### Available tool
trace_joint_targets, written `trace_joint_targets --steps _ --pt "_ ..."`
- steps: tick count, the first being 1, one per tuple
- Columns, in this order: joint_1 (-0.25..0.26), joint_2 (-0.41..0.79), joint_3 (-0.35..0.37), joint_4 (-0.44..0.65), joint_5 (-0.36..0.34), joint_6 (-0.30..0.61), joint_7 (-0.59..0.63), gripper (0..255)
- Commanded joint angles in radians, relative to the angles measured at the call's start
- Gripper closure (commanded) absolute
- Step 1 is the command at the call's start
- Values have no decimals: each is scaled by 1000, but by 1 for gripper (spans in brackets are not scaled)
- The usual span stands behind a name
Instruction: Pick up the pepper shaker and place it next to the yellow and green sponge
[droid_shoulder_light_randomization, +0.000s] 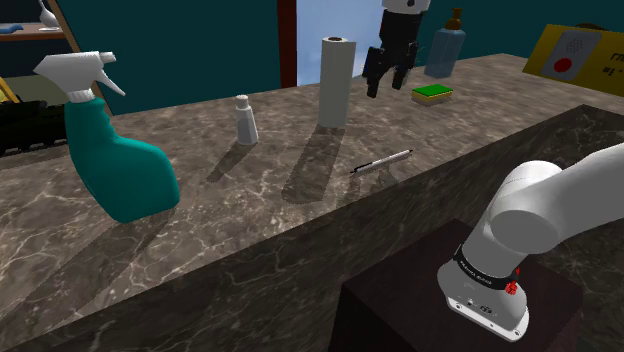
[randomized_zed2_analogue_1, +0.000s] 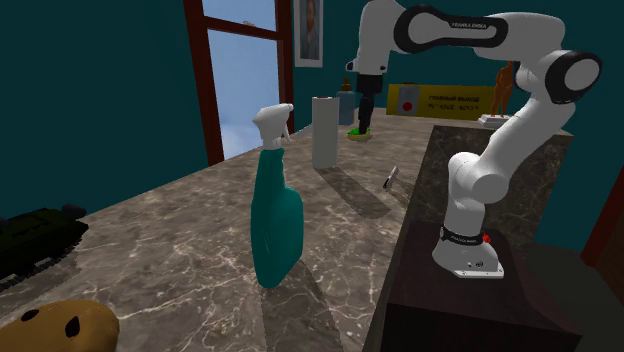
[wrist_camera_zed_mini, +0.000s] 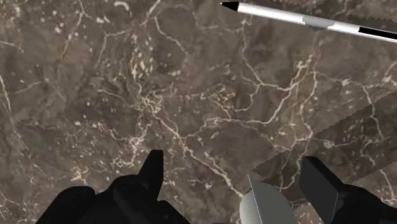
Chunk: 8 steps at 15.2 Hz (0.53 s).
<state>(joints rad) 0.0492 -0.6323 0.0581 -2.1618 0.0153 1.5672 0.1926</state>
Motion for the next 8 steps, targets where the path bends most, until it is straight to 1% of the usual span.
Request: trace_joint_targets --steps 1,8 --pt "9 58 31 42 22 18 42 0" --pt "33 264 125 225 64 48 178 0"
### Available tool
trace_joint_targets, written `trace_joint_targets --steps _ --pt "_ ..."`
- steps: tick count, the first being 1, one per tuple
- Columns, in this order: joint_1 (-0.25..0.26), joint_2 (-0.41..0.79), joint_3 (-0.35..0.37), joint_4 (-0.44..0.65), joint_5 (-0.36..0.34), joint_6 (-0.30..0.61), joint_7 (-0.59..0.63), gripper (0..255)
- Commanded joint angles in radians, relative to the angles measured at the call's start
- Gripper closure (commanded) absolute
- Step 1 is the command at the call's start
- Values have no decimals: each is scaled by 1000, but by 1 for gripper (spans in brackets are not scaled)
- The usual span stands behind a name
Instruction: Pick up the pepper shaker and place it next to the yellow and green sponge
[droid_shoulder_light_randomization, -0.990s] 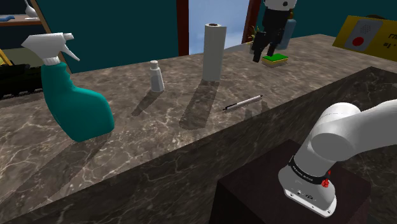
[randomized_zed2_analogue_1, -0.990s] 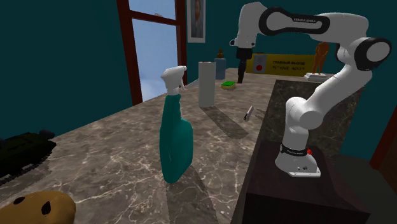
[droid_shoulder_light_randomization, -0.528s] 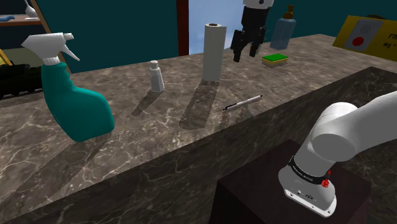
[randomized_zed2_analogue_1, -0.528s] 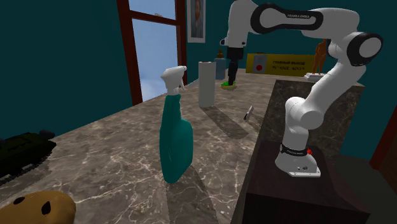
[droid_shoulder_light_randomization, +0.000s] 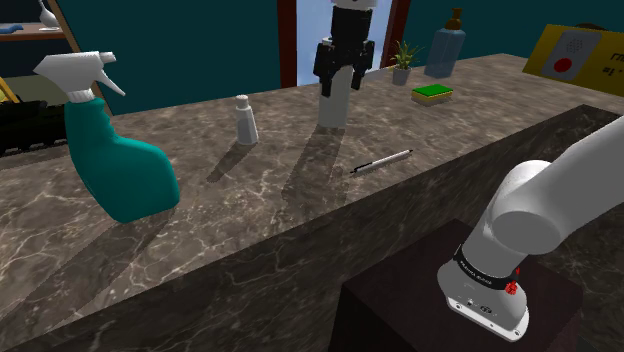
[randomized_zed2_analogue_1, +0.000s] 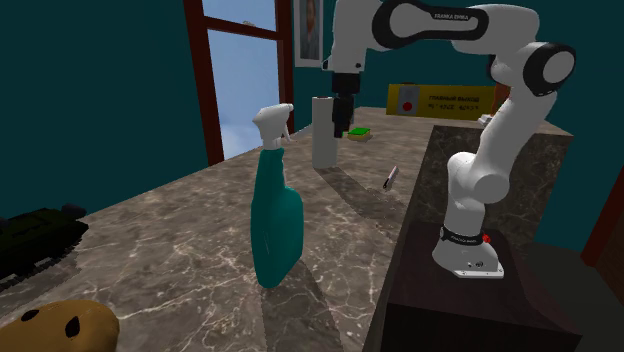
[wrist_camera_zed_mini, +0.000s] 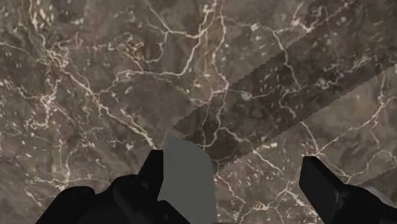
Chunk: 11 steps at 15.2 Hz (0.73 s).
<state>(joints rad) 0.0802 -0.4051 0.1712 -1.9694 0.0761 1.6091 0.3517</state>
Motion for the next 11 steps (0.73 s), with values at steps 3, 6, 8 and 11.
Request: trace_joint_targets --steps 3,6,8,11 --pt "12 135 50 131 7 10 78 0" --pt "25 239 85 242 0 6 139 0" --pt "36 312 108 326 -10 -2 180 0" --pt "60 432 138 469 -35 -23 242 0"
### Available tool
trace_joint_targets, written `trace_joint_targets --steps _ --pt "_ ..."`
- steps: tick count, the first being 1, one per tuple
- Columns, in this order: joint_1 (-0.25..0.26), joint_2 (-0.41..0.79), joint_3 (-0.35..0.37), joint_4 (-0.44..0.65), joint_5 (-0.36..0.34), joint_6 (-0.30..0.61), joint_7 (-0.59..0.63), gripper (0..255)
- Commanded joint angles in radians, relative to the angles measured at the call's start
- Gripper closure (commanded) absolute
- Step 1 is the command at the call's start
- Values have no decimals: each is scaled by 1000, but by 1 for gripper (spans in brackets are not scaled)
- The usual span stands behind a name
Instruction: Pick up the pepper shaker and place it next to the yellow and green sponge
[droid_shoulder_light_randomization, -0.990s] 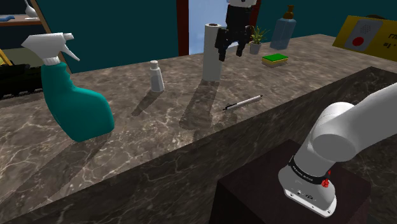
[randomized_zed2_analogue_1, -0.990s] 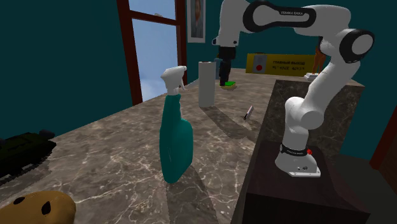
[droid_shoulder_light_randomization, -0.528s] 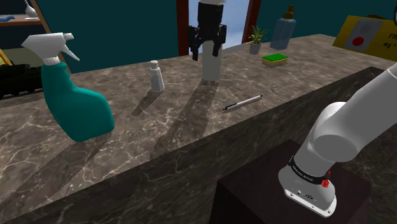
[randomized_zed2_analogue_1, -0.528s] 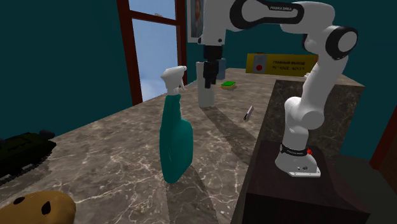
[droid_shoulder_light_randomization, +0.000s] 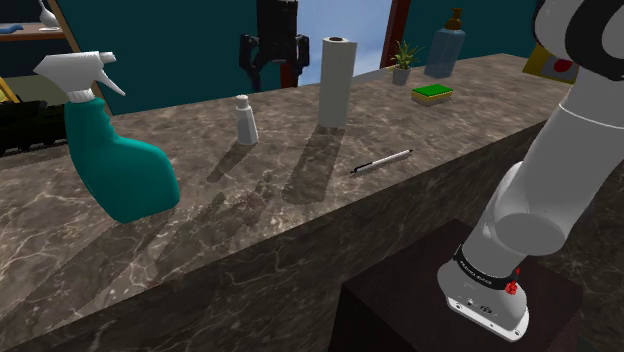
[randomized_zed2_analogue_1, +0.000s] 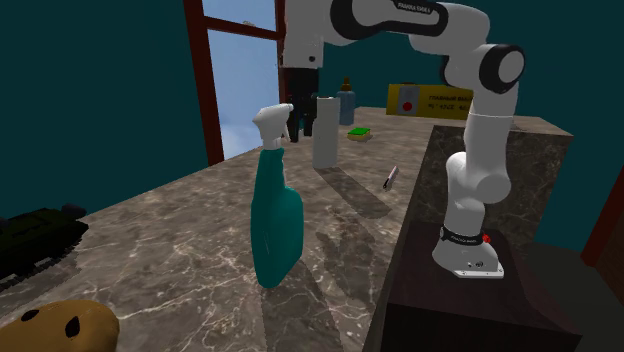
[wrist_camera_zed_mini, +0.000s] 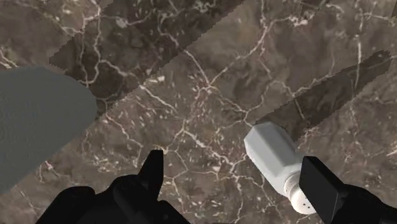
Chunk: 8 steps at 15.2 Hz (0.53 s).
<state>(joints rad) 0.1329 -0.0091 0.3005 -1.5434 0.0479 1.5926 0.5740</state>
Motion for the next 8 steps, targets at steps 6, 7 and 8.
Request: trace_joint_targets --steps 6,7,8 --pt "66 238 41 295 -63 -55 109 0" --pt "64 232 40 273 -61 -38 108 0" --pt "63 227 40 252 -59 -23 107 0"
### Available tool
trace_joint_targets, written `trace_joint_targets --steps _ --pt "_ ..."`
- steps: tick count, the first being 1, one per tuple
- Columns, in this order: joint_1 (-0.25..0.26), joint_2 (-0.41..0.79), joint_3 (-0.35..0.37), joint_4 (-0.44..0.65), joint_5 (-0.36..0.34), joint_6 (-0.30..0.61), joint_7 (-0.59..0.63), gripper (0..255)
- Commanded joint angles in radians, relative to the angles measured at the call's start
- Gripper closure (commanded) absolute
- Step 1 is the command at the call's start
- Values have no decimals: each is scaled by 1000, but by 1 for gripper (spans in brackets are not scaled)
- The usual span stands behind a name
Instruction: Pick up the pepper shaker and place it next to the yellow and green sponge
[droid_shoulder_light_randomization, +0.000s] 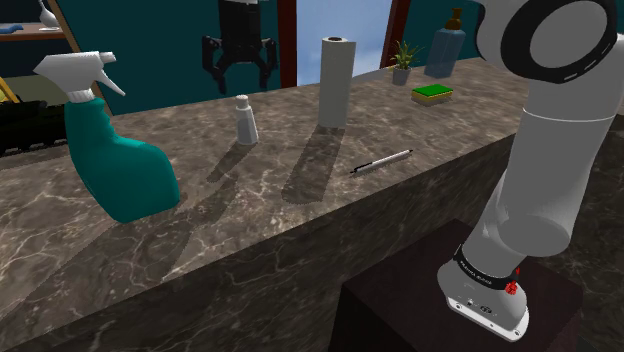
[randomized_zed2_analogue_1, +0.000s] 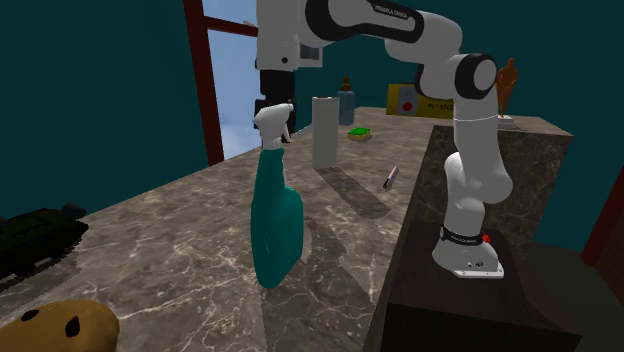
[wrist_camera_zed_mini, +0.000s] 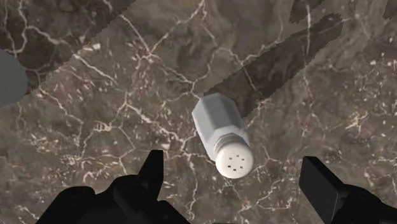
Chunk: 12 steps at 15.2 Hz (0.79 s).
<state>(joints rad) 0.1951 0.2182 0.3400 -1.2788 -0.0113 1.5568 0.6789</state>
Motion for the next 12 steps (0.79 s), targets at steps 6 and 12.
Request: trace_joint_targets --steps 6,12 --pt "-4 -18 0 -99 6 83 -2 0" --pt "-4 -18 0 -99 6 83 -2 0"
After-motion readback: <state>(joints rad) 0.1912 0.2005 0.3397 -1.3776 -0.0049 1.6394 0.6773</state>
